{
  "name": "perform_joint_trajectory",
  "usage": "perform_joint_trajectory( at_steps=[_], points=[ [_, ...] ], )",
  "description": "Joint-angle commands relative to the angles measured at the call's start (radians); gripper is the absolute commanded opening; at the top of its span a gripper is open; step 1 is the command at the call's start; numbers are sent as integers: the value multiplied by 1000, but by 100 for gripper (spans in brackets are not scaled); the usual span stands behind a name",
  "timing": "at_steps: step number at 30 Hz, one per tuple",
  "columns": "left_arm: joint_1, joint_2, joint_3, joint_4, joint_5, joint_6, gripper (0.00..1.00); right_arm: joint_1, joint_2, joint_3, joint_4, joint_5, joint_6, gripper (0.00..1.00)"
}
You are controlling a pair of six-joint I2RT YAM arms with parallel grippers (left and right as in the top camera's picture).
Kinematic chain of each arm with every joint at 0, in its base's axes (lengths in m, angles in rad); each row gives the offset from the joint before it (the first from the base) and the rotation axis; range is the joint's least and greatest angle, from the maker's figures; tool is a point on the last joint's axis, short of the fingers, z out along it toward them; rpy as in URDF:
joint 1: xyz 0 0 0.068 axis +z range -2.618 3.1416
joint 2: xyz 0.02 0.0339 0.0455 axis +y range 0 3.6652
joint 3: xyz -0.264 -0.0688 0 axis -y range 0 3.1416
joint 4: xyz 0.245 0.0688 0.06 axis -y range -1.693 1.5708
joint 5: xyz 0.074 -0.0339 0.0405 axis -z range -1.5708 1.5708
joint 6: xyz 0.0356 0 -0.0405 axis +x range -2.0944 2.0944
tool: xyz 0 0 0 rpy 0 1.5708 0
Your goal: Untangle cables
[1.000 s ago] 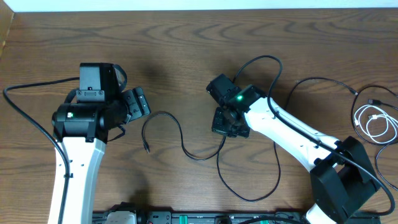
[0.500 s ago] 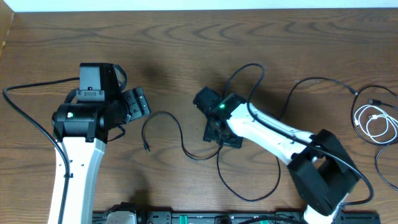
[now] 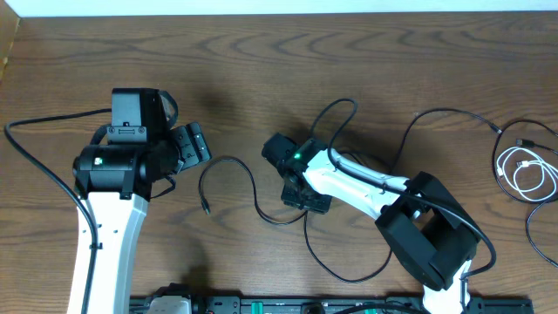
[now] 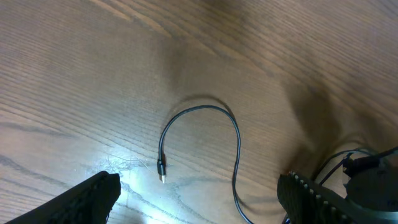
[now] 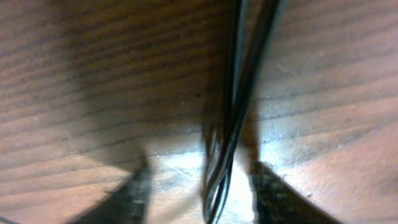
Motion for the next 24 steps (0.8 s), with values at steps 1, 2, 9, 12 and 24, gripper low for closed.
perform_joint_trajectory(
  at_steps=[1,2,9,12,24],
  points=[
    [5,2,9,-2,2,-2,86,8,28,-8,-2,24,25,3],
    [5,2,9,-2,2,-2,86,8,28,-10,-2,24,25,1],
    [5,2,9,-2,2,-2,86,-4,20,2,2,45,-92,1],
    [5,2,9,-2,2,-2,86,-41,-24,53,-14,46,-329,1],
    [5,2,9,6,2,-2,86,-415,-348,350,-203,33,-662,1]
  ],
)
